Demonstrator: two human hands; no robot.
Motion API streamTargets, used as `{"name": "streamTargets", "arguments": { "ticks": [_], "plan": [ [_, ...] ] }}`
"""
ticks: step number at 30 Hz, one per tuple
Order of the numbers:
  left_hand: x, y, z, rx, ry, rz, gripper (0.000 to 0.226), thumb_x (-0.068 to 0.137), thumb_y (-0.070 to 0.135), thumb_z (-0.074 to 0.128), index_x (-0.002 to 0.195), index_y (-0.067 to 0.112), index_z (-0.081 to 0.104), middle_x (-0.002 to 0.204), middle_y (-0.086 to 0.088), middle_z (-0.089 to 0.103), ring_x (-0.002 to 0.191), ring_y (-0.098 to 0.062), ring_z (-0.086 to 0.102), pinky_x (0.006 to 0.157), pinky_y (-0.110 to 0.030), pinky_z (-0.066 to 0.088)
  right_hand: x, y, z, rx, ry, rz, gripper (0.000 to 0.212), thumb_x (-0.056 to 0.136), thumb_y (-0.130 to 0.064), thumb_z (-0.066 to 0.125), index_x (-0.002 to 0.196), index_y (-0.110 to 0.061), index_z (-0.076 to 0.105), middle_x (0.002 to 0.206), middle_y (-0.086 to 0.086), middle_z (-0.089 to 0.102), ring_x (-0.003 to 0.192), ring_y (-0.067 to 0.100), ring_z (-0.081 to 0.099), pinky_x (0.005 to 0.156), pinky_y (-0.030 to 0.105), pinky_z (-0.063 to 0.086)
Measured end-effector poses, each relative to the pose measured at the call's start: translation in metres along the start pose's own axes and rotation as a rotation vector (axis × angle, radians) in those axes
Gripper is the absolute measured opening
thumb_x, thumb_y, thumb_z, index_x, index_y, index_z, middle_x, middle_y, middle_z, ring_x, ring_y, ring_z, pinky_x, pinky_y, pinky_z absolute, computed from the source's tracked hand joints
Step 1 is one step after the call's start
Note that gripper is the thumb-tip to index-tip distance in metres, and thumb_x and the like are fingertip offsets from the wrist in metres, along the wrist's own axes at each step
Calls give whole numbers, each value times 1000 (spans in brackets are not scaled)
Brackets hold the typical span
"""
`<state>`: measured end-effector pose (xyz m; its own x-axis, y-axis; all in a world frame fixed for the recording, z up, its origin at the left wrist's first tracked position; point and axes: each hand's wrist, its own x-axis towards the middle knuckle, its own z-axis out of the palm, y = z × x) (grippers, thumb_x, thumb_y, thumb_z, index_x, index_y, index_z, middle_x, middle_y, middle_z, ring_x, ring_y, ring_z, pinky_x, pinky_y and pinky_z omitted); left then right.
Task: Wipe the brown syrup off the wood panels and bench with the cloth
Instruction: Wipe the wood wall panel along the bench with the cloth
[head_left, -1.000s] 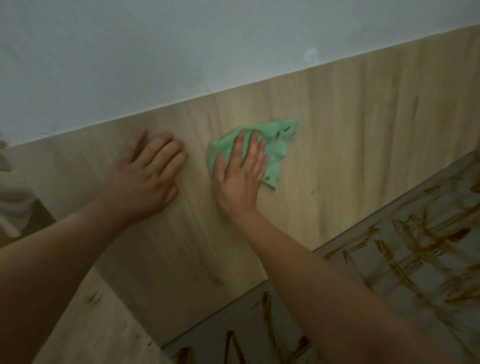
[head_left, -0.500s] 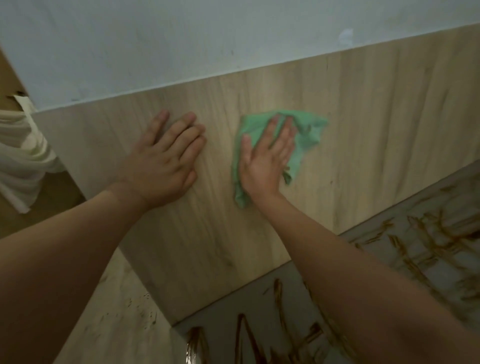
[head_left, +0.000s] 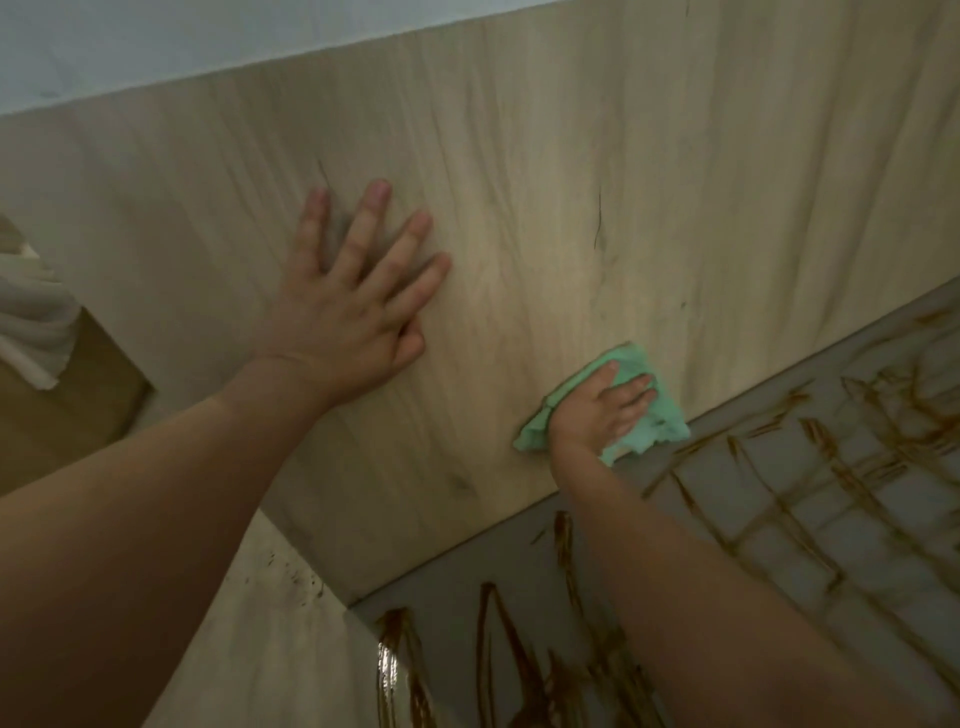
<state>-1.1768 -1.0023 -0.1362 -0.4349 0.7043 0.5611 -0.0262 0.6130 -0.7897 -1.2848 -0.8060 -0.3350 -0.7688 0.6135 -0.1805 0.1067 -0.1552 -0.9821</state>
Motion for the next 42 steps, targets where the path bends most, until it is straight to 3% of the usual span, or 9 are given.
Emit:
{"name": "streamTargets", "arguments": {
  "ticks": [8, 14, 17, 19, 21, 25, 31, 36, 42],
  "plan": [
    [1, -1, -12, -18, -107, 5, 56, 100, 38, 44, 152, 17, 48, 163, -17, 37, 153, -51, 19, 115, -77, 16, -104, -14, 16, 125, -173, 513, 71, 112, -46, 19, 163, -3, -7, 171, 18, -12, 159, 33, -5, 128, 41, -3],
    [14, 21, -37, -247, -233, -106, 58, 89, 42, 47, 135, 9, 62, 156, -16, 45, 152, -42, 29, 120, -69, 15, -95, -91, -35, 204, -282, -84, 57, 114, -31, 26, 162, -1, 22, 169, 17, 22, 156, 25, 21, 125, 30, 13],
    [31, 53, -47, -628, -202, -175, 38, 86, 31, 48, 108, 6, 66, 126, -19, 61, 125, -40, 53, 112, -54, 38, -82, -126, -73, 345, -458, -146, 48, 109, -43, 34, 135, -15, 63, 128, 3, 69, 122, 21, 62, 109, 40, 47],
    [54, 73, -56, -987, -262, -351, 34, 90, 29, 43, 102, 7, 67, 107, -14, 64, 106, -31, 58, 98, -43, 46, -71, -142, -103, 366, -564, -48, 42, 106, -46, 40, 99, -18, 71, 83, -2, 72, 83, 15, 69, 79, 34, 56],
    [85, 95, -67, -1373, -403, -661, 31, 97, 34, 44, 102, 16, 69, 106, -9, 68, 103, -21, 62, 97, -37, 48, -57, -147, -130, 313, -624, -48, 45, 107, -45, 38, 90, -18, 70, 69, -5, 71, 68, 11, 69, 62, 25, 54],
    [126, 137, -81, -2147, -754, -1096, 42, 100, 56, 51, 115, 22, 70, 111, -6, 76, 106, -25, 73, 96, -46, 59, -42, -135, -157, 261, -791, -14, 68, 109, -58, 20, 114, -17, 73, 101, 5, 80, 97, 18, 76, 85, 36, 61],
    [141, 173, -81, -2012, -707, -1210, 25, 97, -2, 43, 96, 8, 66, 82, -14, 70, 69, -24, 68, 68, -33, 56, 8, -116, -192, 288, -798, 104, 72, 106, -65, 18, 142, -20, 60, 139, 3, 65, 133, 21, 57, 118, 40, 40],
    [160, 153, -81, -2304, -861, -1417, 33, 96, 17, 40, 99, 5, 70, 82, -15, 72, 68, -26, 70, 64, -29, 59, 66, -116, -225, 177, -475, 62, 41, 109, -40, 35, 112, -22, 71, 130, 5, 65, 124, 23, 56, 107, 42, 44],
    [186, 162, -83, -2327, -1024, -1269, 40, 100, 29, 41, 108, 5, 72, 96, -15, 74, 85, -27, 70, 86, -33, 55, 43, -97, -244, 596, -877, 575, 65, 103, -56, 43, 132, -4, 69, 137, 20, 64, 116, 39, 65, 105, 51, 47]
  ]
}}
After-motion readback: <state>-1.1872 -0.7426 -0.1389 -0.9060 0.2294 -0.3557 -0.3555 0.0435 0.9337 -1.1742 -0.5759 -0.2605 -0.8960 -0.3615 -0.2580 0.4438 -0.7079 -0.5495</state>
